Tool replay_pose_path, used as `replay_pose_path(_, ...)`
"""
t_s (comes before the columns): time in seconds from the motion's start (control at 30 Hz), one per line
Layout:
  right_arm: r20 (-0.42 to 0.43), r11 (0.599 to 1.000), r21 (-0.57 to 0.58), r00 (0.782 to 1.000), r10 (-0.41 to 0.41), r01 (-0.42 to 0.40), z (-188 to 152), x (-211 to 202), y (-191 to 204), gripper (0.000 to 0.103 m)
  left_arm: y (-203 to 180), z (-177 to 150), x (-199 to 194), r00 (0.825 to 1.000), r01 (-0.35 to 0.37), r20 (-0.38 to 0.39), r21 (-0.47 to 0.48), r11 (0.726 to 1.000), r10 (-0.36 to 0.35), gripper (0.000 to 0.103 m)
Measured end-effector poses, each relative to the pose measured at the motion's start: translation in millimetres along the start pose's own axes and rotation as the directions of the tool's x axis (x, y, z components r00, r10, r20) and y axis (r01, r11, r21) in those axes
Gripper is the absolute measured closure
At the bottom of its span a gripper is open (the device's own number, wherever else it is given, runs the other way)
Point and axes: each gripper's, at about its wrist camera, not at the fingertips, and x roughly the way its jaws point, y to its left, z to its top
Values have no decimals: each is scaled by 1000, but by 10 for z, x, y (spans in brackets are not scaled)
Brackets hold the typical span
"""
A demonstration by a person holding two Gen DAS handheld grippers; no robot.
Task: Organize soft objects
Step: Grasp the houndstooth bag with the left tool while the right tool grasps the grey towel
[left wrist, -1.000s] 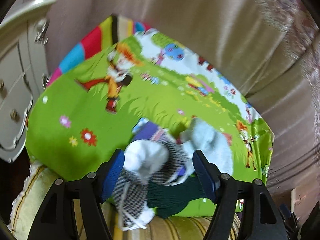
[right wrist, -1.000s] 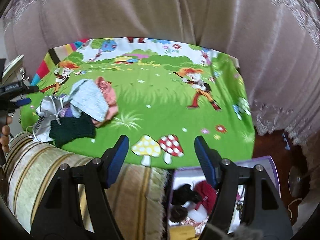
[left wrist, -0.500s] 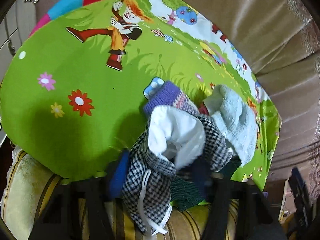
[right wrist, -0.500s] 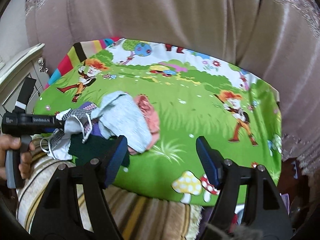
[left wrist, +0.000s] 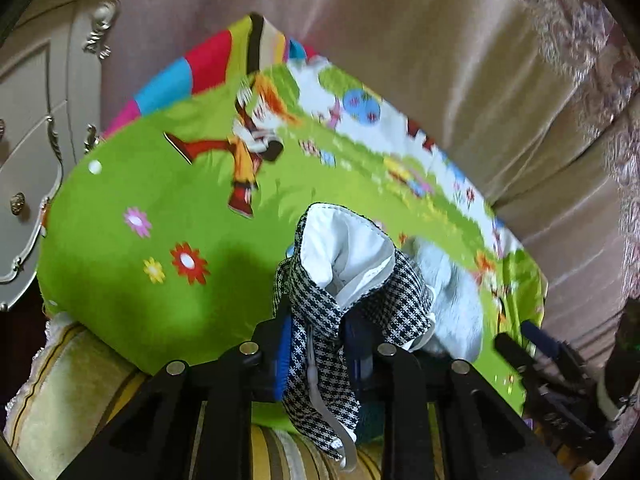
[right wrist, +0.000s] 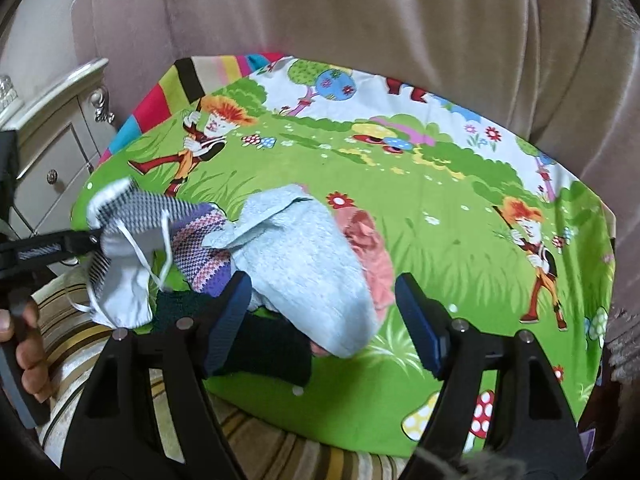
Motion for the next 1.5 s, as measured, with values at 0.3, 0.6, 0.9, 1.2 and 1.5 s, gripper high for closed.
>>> replay_pose_path(0.3,-52,1000,-26,999,-3,1,89,399,113,24,139,55,-29,999,-13,45,-63,998,16,79)
replay_pose_path(0.6,-78,998,-55,997,6,-10,114,630,209,58,158,58,32,999,-1,35,-68,998,4,79)
replay_pose_path(0.9,-37,997,-68,999,26,-29,63,495,249,91,165,52,43,999,2,36,-68,998,1,79)
replay_pose_path(1.2,69,999,-26,997,36,-34,141,51,170,96,137,31,-19,998,-3,55,-54,999,6,79)
replay_pose_path(1.5,-16,998,-54,1000,17,-17,155,330,203,23,131,32,-1,999,-3,49,-49,999,5,79)
